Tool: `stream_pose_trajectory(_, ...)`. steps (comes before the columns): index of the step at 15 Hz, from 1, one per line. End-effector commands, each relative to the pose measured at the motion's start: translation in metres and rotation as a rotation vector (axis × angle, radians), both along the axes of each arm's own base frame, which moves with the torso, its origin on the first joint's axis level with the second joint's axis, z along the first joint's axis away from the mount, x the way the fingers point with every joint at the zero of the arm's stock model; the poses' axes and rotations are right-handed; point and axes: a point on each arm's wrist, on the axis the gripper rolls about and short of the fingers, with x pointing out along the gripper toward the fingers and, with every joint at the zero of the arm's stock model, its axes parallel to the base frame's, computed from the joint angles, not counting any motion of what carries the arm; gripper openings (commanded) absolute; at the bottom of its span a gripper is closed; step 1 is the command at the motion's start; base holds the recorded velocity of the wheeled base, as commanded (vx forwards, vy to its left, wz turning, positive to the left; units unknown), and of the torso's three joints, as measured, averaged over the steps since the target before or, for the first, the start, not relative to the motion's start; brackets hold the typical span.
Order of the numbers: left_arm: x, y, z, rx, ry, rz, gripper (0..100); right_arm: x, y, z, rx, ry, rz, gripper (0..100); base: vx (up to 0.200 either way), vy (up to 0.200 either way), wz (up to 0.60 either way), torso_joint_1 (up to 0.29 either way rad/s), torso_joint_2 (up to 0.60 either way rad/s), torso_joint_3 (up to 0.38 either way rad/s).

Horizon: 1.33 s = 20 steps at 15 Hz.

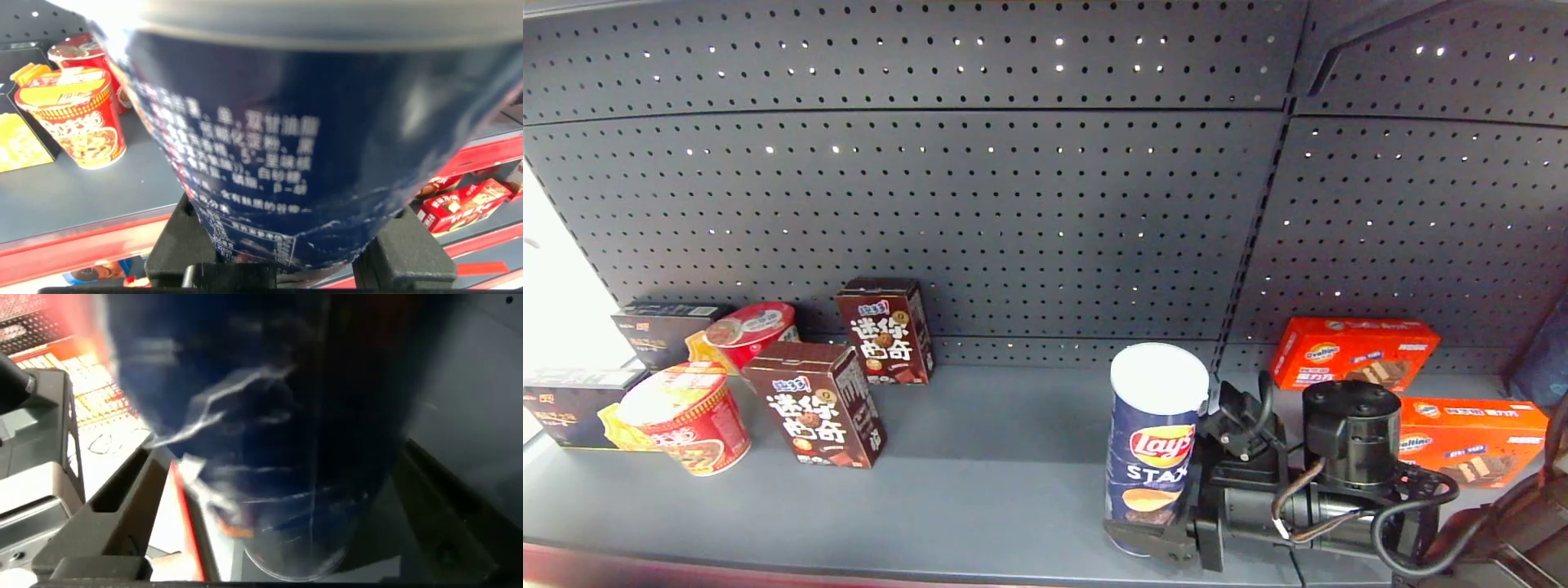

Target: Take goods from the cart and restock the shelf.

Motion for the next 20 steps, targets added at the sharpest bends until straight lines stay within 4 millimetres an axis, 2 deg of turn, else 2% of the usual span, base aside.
stream_pose_trajectory(1,0.0,0.0,0.001,0.0,-0.004,-0.001,0,-0.017,-0.015,0.009,0.004,-0.007,-0.012,100,0.0,0.0,0.0,0.0,0.0,0.0)
stream_pose_trajectory(4,-0.001,0.0,0.002,0.001,-0.009,-0.002,0,-0.038,-0.031,0.02,0.019,-0.032,-0.025,100,0.0,0.0,0.0,0.0,0.0,0.0)
stream_pose_trajectory(6,-0.001,0.0,0.005,0.006,-0.023,-0.004,0,-0.059,-0.048,0.03,0.03,-0.062,-0.083,100,0.0,0.0,0.0,0.0,0.0,0.0)
stream_pose_trajectory(9,0.002,-0.001,0.041,0.017,-0.069,-0.055,0,-0.075,-0.069,0.04,0.052,-0.102,-0.138,100,0.0,0.0,0.0,0.0,0.0,0.0)
stream_pose_trajectory(10,0.008,-0.003,0.062,0.025,-0.076,-0.115,0,-0.081,-0.072,0.046,0.056,-0.115,-0.148,100,0.0,0.0,0.0,0.0,0.0,0.0)
stream_pose_trajectory(14,0.045,-0.01,0.088,0.056,0.011,-0.343,0,-0.099,-0.071,0.065,-0.013,-0.072,-0.192,100,0.0,0.0,0.0,0.0,0.0,0.0)
stream_pose_trajectory(15,0.047,-0.01,0.089,0.055,0.015,-0.353,0,-0.1,-0.071,0.066,-0.016,-0.072,-0.195,100,0.0,0.0,0.0,0.0,0.0,0.0)
stream_pose_trajectory(16,0.077,-0.012,0.098,0.043,0.095,-0.401,0,-0.106,-0.064,0.071,-0.059,-0.068,-0.235,100,0.0,0.0,0.0,0.0,0.0,0.0)
stream_pose_trajectory(18,0.118,-0.02,0.098,0.039,0.165,-0.462,0,-0.108,-0.059,0.069,-0.076,-0.069,-0.253,100,0.0,0.0,0.0,0.0,0.0,0.0)
stream_pose_trajectory(19,0.134,-0.027,0.101,0.042,0.164,-0.502,0,-0.11,-0.061,0.071,-0.07,-0.078,-0.264,100,0.0,0.0,0.0,0.0,0.0,0.0)
stream_pose_trajectory(20,0.134,-0.027,0.101,0.042,0.164,-0.502,0,-0.11,-0.061,0.071,-0.07,-0.078,-0.264,100,0.0,0.0,0.0,0.0,0.0,0.0)
